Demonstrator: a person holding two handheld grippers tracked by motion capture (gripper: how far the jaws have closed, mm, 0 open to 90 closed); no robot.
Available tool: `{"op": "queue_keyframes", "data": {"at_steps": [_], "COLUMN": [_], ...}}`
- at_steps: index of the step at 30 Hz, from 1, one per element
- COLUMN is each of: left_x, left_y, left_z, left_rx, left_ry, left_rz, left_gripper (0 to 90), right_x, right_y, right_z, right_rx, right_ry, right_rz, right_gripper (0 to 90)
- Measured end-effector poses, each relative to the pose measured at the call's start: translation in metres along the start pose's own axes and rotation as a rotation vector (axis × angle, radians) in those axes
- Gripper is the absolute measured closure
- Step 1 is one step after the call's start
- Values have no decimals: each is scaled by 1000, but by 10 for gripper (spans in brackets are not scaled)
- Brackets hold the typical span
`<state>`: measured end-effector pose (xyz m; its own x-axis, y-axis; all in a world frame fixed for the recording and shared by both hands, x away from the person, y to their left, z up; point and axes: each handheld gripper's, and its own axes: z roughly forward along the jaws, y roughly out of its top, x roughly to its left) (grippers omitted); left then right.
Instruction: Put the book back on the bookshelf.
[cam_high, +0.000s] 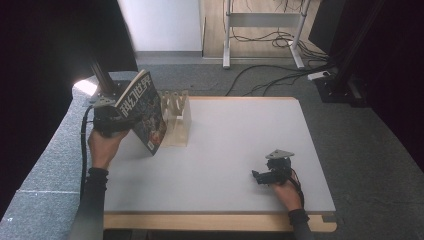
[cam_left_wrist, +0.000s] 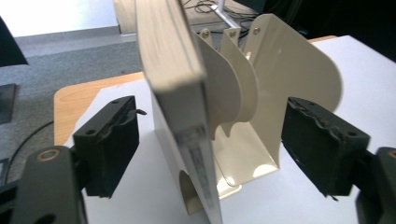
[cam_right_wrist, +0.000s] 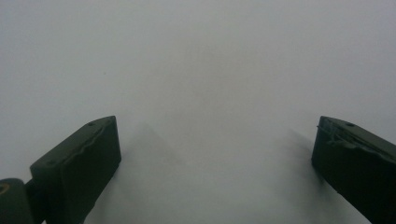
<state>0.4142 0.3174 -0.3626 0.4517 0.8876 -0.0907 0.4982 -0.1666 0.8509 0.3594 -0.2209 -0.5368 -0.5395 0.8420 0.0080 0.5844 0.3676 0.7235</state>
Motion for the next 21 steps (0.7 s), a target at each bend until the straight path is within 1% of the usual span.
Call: {"op": "queue_keyframes", "data": {"at_steps": [1,4,5,7,12,16,21], "left_x": [-1,-3,-5,-7,-15,-22,-31], "left_y": [-1,-3,-4,-5,-8,-11,-16], "left_z": [-3,-9,-12,-16,-27,-34,-42], "left_rx": [2,3,13,21,30,36,23], "left_ry": [0,-8,-15,-15,-34,-52,-79], "left_rz": [4,23,35,50,71,82,100], "left_gripper": [142,138,125,98,32,2,0], "right_x": [0,0,0,0,0,0,0], "right_y": [0,0,0,0,0,0,0], "right_z": [0,0,0,0,0,0,0], "right_rx": [0,-1,0,-1,0,0,1], "right_ry": [0,0,0,0,0,0,1], "right_rz": [1,1,1,0,-1,-1,1], "right_gripper": [6,6,6,6,6,6,6]}}
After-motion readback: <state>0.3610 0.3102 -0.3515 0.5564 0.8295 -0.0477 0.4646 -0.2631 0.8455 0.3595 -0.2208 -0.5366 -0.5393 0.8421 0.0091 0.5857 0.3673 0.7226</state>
